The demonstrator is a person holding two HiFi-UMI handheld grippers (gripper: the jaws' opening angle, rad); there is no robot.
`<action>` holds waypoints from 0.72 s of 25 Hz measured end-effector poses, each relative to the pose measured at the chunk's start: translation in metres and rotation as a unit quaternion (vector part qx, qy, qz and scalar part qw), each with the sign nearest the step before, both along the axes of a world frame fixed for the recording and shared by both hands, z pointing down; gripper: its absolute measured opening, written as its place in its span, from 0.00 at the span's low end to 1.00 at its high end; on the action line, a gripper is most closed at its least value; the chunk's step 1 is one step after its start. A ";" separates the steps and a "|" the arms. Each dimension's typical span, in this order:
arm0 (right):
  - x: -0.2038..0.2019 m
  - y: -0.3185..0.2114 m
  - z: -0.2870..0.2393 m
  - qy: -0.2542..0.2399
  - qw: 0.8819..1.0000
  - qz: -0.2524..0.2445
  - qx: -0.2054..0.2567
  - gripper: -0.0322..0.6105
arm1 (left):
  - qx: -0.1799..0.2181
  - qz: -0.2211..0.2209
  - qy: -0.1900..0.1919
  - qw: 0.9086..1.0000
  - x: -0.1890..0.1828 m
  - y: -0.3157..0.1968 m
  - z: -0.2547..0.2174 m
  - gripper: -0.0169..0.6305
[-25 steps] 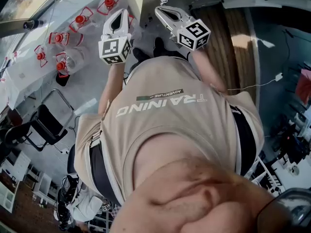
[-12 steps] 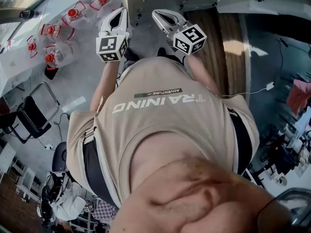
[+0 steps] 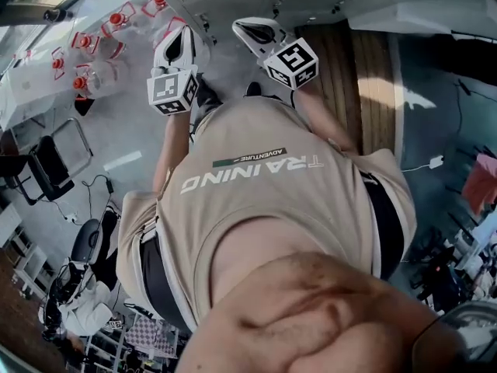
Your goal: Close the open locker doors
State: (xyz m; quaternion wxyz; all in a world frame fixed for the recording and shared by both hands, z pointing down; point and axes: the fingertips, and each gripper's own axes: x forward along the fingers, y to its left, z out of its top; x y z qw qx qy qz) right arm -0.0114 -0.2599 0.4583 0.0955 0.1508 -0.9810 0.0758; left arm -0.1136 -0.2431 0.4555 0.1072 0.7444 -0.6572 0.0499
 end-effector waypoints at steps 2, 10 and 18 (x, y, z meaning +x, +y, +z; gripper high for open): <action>0.008 0.006 0.002 -0.003 1.000 -0.017 -0.001 0.07 | -0.002 -0.018 0.003 1.000 0.008 0.011 0.000 0.03; 0.040 0.010 0.007 -0.018 1.000 0.015 -0.001 0.07 | -0.012 -0.015 -0.019 1.000 0.027 0.038 -0.005 0.03; 0.052 0.016 -0.039 -0.039 0.996 0.067 0.047 0.07 | 0.048 0.013 -0.039 0.998 0.034 0.043 -0.055 0.03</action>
